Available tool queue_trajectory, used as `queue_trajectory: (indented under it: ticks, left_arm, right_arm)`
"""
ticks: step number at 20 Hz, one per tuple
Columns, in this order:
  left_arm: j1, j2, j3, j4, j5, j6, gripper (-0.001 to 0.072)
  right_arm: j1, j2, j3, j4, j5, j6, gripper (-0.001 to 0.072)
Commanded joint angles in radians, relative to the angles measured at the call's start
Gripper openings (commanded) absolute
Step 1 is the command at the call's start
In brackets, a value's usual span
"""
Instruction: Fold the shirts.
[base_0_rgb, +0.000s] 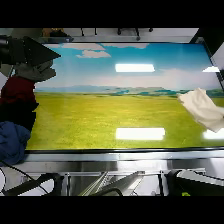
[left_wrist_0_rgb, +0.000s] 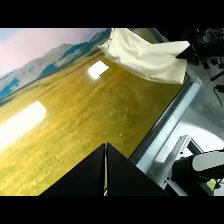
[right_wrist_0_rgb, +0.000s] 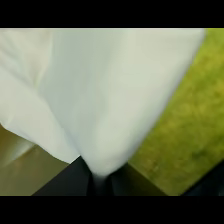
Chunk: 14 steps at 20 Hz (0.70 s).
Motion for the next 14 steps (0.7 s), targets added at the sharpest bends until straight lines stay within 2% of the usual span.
queue_trajectory:
  ticks: [1,4,5,6,7,8,11,13,14]
  left_arm:
    - [0.001,0.0,0.0,0.0,0.0,0.012,0.0011]
    - [0.001,0.0,0.0,0.001,-0.001,0.013,0.0011]
    - [0.001,0.0,0.0,0.001,-0.002,0.013,0.0012]
    - [0.001,0.0,0.0,0.0,-0.008,0.013,0.0011]
    - [0.001,0.0,0.0,0.001,-0.019,0.013,0.0011]
    - [0.001,-0.002,0.0,0.0,-0.029,0.013,0.0011]
    - [0.001,-0.012,0.0,0.0,-0.029,0.012,0.0011]
    - [0.001,-0.025,0.0,0.003,-0.014,0.013,0.0011]
    - [0.001,-0.032,0.0,0.006,-0.012,0.013,0.0011]
  right_arm:
    - [-0.052,0.106,-0.251,-0.037,-0.025,0.069,0.002]
    - [-0.053,0.13,-0.362,-0.041,-0.035,0.082,0.0024]
    - [-0.053,0.128,-0.369,-0.06,-0.025,0.082,0.0093]
    - [-0.053,0.13,-0.368,-0.098,-0.013,0.082,0.0295]
    - [-0.053,0.132,-0.367,-0.142,0.006,0.082,0.0409]
    - [-0.053,0.136,-0.367,-0.193,0.03,0.083,0.0444]
    - [-0.053,0.156,-0.31,-0.284,0.065,0.119,0.0444]
    - [-0.052,0.178,-0.204,-0.214,0.06,0.157,0.0433]
    - [-0.052,0.19,-0.15,-0.137,0.055,0.145,0.0394]
